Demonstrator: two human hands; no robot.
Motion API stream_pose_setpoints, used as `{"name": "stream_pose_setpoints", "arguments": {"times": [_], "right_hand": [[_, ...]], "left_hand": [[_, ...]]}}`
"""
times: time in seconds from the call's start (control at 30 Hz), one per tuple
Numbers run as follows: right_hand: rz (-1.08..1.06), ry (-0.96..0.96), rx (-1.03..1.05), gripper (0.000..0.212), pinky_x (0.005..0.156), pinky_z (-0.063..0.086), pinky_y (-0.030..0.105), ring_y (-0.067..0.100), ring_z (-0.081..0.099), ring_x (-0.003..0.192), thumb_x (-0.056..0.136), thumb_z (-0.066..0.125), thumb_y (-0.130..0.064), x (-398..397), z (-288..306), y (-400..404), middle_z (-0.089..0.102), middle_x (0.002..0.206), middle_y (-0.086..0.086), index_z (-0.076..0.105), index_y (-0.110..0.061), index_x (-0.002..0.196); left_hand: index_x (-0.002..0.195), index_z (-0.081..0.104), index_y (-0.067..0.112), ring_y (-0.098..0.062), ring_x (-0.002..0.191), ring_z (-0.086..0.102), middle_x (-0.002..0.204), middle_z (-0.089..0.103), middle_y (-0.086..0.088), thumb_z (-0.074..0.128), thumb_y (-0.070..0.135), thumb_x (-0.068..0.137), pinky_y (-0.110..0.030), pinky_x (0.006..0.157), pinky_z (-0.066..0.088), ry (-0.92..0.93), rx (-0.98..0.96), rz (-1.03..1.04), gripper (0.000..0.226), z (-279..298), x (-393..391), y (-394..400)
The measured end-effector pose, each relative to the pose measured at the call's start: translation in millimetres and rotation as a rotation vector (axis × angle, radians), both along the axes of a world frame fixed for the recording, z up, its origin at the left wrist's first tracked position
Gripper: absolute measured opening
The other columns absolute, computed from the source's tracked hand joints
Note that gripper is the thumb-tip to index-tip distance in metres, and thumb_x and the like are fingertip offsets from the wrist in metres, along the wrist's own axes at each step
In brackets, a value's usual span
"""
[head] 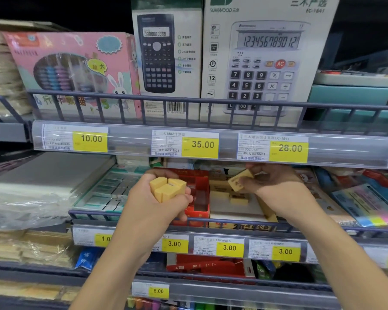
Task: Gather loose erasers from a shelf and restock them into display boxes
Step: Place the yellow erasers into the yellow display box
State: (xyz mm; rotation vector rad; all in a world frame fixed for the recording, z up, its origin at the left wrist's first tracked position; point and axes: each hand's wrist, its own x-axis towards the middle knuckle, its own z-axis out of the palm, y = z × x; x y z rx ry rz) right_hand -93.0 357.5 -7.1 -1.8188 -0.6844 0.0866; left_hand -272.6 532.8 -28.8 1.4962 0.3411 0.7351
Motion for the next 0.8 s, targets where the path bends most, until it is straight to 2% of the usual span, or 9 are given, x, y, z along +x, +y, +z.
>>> {"name": "stream_pose_setpoints", "arguments": {"times": [0.07,0.17,0.23,0.4,0.5,0.63,0.8], "right_hand": [[-0.024,-0.008,-0.059,0.018,0.08,0.057,0.03,0.016,0.073,0.088,0.083,0.08,-0.015,7,-2,6,0.071,0.078,-0.013,0.066,-0.026,0.085],[0.051,-0.001,-0.14,0.021,0.079,0.059,0.046,0.02,0.073,0.071,0.081,0.08,-0.012,6,-1,16,0.07,0.079,-0.003,0.063,-0.023,0.087],[0.088,-0.051,-0.233,0.022,0.08,0.059,0.048,0.02,0.074,0.069,0.08,0.081,-0.015,5,-4,22,0.073,0.083,-0.003,0.064,-0.027,0.088],[0.167,-0.132,-0.53,0.019,0.074,0.059,0.034,0.008,0.072,0.073,0.077,0.079,-0.031,3,-8,22,0.074,0.085,-0.009,0.067,-0.033,0.091],[0.194,-0.357,-0.755,0.026,0.062,0.046,0.023,-0.001,0.06,0.077,0.078,0.073,-0.045,7,-6,15,0.064,0.09,-0.019,0.061,-0.041,0.1],[0.238,-0.433,-0.737,0.025,0.062,0.04,0.01,-0.008,0.055,0.075,0.082,0.073,-0.048,12,-1,13,0.058,0.085,-0.024,0.063,-0.042,0.104],[0.194,-0.381,-0.641,0.018,0.06,0.039,0.009,-0.006,0.054,0.074,0.082,0.076,-0.043,16,-4,22,0.058,0.082,-0.021,0.065,-0.042,0.096]], "left_hand": [[0.101,0.065,0.021,-0.021,0.056,0.066,0.089,0.08,-0.005,0.082,-0.005,0.081,-0.024,0.056,0.055,0.004,-0.002,-0.006,0.037,0,2,2],[0.103,0.064,0.02,-0.021,0.057,0.067,0.09,0.08,-0.004,0.082,-0.005,0.081,-0.024,0.057,0.055,0.018,0.011,-0.003,0.037,-1,5,3],[0.104,0.064,0.019,-0.021,0.057,0.067,0.09,0.08,-0.003,0.082,-0.004,0.081,-0.024,0.057,0.055,0.028,0.011,0.0,0.037,-2,6,3],[0.103,0.065,0.022,-0.02,0.055,0.067,0.09,0.081,-0.002,0.082,-0.003,0.081,-0.022,0.057,0.055,0.041,0.011,-0.002,0.037,-3,7,4],[0.096,0.068,0.029,-0.02,0.056,0.067,0.091,0.08,-0.002,0.083,-0.001,0.079,-0.022,0.057,0.055,0.041,0.011,-0.011,0.038,-1,7,5],[0.084,0.07,0.041,-0.021,0.057,0.068,0.092,0.08,-0.003,0.084,0.009,0.071,-0.025,0.058,0.056,0.034,0.009,-0.027,0.037,2,6,5],[0.082,0.07,0.042,-0.02,0.056,0.068,0.091,0.08,-0.003,0.084,0.002,0.077,-0.024,0.057,0.056,0.034,0.023,-0.033,0.042,2,6,5]]}}
